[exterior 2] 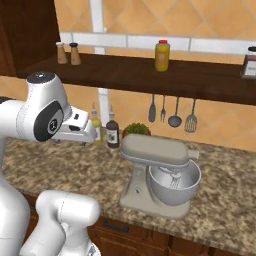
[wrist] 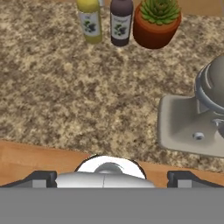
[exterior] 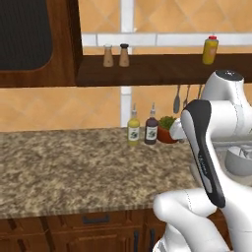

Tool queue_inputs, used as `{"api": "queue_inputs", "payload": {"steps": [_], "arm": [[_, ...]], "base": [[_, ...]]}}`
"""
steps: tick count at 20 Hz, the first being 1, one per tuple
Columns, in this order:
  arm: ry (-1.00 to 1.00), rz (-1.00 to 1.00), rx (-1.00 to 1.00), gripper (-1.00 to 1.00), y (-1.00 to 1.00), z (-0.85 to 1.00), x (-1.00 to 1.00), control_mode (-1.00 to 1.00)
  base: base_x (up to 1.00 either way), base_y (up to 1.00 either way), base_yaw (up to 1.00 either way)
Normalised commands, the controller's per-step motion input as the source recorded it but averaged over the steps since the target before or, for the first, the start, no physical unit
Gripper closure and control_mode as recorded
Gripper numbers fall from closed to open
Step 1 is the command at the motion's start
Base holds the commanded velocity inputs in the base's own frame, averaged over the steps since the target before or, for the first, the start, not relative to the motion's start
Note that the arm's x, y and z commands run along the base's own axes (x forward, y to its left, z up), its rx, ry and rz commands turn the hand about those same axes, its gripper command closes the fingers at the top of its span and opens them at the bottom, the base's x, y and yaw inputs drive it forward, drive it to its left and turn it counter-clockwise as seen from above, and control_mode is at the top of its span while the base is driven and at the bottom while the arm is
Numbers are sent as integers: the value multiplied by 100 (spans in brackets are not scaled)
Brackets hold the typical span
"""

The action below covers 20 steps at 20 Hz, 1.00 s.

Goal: Navigate to the shelves.

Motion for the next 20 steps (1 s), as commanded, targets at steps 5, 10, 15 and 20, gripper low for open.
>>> {"api": "queue_inputs", "payload": {"steps": [5,10,15,20], "arm": [[0,0,0,-100,0,0,0,100],[0,0,0,-100,0,0,0,100],[0,0,0,-100,0,0,0,100],[0,0,0,-100,0,0,0,100]], "base": [[41,-100,-16],[2,-100,-39],[14,-100,-31],[16,-100,-14]]}}
